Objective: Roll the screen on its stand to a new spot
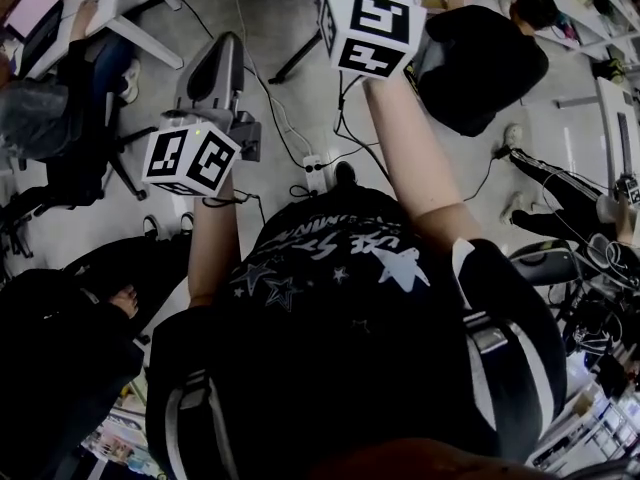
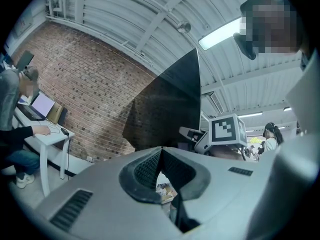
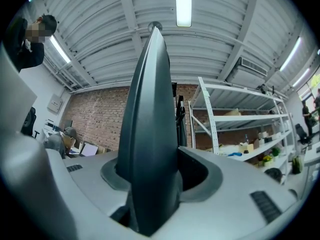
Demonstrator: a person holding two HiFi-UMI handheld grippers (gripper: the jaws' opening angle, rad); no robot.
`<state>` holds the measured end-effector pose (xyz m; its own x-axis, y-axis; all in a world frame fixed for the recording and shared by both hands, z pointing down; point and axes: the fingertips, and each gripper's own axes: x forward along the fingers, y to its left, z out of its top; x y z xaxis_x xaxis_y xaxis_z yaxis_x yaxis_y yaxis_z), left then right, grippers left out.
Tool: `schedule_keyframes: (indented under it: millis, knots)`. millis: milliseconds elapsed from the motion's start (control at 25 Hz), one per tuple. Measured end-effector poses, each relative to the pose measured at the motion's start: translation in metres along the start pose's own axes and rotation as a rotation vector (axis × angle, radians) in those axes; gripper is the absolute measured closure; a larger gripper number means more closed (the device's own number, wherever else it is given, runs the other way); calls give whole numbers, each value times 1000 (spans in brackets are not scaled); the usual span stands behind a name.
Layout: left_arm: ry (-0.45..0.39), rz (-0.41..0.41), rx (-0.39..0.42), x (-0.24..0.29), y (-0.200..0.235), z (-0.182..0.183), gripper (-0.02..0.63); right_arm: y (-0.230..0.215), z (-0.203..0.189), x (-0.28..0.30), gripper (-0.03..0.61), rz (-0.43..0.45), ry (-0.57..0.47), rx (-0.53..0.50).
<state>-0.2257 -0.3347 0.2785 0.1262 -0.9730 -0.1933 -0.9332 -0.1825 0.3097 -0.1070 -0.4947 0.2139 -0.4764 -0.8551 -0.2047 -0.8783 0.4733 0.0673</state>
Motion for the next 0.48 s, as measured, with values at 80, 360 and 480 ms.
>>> schedule_keyframes:
  millis: [80,360,480]
  knots:
    - [4,6,-2,-6,1,2,603,3,3,-2,359,-1,-1,-2]
    - [5,9,3,-23,0,7,603,11,7,-14,359,-9,-7,1]
    - [11,2,4,-27,-1,6,603,7,7,-19,359,-6,-3,3]
